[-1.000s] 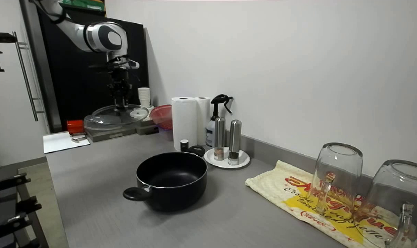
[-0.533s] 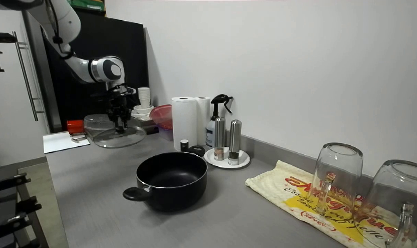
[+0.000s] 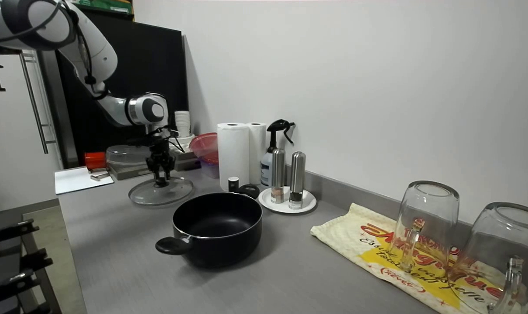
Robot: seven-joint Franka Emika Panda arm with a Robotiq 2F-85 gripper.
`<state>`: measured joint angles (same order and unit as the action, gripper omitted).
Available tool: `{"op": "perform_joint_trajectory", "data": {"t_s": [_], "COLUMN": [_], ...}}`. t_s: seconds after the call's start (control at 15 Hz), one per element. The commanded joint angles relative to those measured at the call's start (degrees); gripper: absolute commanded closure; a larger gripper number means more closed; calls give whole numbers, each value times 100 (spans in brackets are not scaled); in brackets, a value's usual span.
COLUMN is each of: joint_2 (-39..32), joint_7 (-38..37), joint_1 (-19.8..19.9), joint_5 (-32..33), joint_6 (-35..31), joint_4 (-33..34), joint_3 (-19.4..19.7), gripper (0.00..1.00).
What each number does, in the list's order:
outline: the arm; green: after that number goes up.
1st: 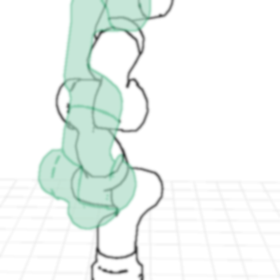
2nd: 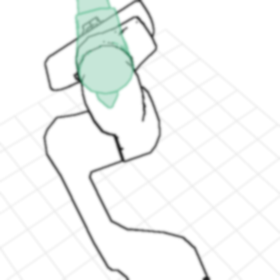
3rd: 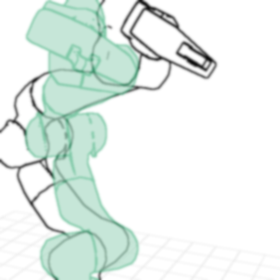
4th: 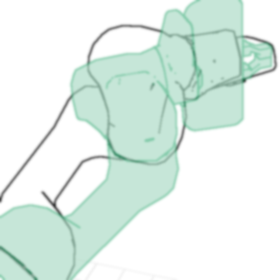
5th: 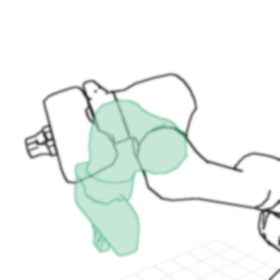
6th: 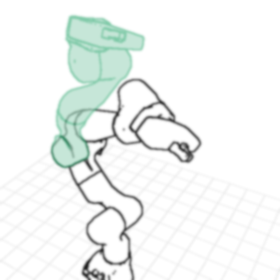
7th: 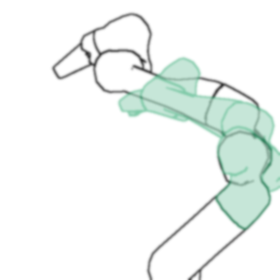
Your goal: Remove the lid from the black pot and put it on the table
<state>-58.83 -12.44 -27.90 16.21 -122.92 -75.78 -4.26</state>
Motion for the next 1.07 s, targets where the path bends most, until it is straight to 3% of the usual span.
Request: {"op": "perform_joint_trajectory", "data": {"t_s": [0.0,0.4,0.47,0.53,0.73,0.8,0.87,0.93,1.0], "joint_2": [-294,-628,-669,-462,-515,-508,-453,-520,-520], "joint_7": [-105,-126,-58,-6,-6,14,228,39,71], "joint_1": [-111,-191,-174,-77,-81,-66,13,-62,-42], "joint_5": [-32,55,21,-1,-1,-25,-106,-16,-23], "joint_6": [280,372,510,209,320,352,469,333,335], "joint_4": [637,999,1067,683,787,787,736,787,773], "joint_3": [112,295,274,179,179,158,43,157,130], "gripper": [76,76,67,51,51,26,25,44,38]}}
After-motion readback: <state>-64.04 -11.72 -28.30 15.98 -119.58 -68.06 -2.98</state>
